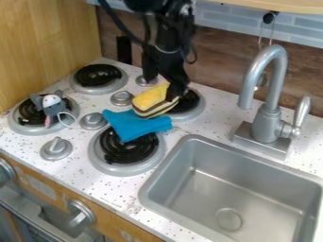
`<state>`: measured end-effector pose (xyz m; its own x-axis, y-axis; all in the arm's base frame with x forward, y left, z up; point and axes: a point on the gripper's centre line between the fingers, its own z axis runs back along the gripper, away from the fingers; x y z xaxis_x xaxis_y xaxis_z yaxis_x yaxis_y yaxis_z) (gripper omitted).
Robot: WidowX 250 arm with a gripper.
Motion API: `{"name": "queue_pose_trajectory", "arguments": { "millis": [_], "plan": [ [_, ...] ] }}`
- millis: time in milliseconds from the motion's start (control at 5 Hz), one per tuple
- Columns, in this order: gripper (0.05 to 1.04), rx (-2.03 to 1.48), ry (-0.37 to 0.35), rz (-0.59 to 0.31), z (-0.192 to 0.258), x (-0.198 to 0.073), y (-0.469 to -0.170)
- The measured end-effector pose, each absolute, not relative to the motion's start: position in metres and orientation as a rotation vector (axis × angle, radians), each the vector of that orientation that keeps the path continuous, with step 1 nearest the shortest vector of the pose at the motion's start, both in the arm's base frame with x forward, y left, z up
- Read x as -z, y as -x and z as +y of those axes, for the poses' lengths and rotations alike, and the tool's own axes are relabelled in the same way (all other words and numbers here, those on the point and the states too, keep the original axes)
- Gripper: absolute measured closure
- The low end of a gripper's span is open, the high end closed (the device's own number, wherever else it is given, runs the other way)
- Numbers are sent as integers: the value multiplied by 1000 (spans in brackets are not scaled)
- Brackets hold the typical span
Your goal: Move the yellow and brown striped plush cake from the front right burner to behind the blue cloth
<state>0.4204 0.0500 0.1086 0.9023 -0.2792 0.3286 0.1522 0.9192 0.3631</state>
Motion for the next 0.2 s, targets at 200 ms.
{"name": "queue_pose_trajectory", "arguments": {
  "millis": [200],
  "plan": [
    [76,195,-340,-405,61,-126,-390]
  ]
}}
